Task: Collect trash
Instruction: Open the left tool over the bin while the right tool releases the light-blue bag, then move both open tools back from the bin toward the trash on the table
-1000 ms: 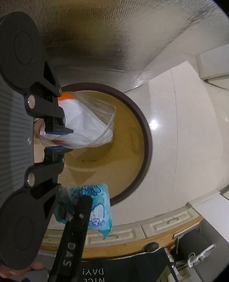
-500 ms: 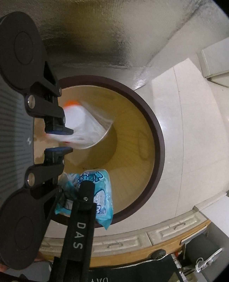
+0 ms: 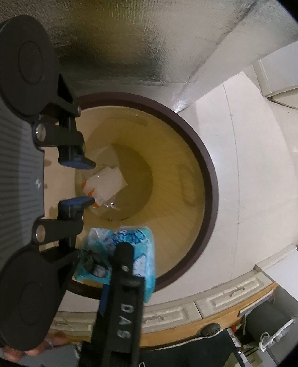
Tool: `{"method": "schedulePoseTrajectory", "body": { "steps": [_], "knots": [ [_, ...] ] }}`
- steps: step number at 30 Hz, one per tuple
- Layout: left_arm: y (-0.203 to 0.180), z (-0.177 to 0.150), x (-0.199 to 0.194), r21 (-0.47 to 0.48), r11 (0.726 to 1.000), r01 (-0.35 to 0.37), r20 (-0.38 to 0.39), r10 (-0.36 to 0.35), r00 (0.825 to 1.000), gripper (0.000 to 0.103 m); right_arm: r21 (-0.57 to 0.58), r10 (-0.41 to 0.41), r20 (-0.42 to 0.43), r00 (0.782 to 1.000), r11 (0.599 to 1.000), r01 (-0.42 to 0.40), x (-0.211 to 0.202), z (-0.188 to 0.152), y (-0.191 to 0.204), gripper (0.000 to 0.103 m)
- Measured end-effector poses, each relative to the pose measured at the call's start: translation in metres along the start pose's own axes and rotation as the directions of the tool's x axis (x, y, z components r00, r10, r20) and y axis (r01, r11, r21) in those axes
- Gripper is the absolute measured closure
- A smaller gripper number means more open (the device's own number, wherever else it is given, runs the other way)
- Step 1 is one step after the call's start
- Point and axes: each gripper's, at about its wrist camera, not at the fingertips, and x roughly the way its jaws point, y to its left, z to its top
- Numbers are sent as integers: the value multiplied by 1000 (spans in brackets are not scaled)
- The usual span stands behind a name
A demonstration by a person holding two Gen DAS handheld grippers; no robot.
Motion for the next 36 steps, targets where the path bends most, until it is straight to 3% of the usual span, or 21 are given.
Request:
{"method": "schedulePoseTrajectory", "body": {
  "steps": [8, 17, 27, 36],
  "knots": [
    [7, -8, -5, 19, 1000, -19, -18, 19, 1000, 64, 6, 33, -20, 999, 999, -33, -2, -1, 1, 28],
    [15, -10, -19, 35, 999, -41, -13, 41, 999, 51, -42, 31, -1, 1000, 999, -31, -14, -1, 4, 2],
    [24, -15, -33, 3, 998, -55, -7, 55, 998, 28, -123, 1, 12, 1000, 992, 1, -33, -5, -1, 0],
    [26, -18, -45, -11, 998, -69, 11, 69, 998, 16, -224, -45, 53, 998, 973, 55, -49, -10, -2, 0]
  ]
}}
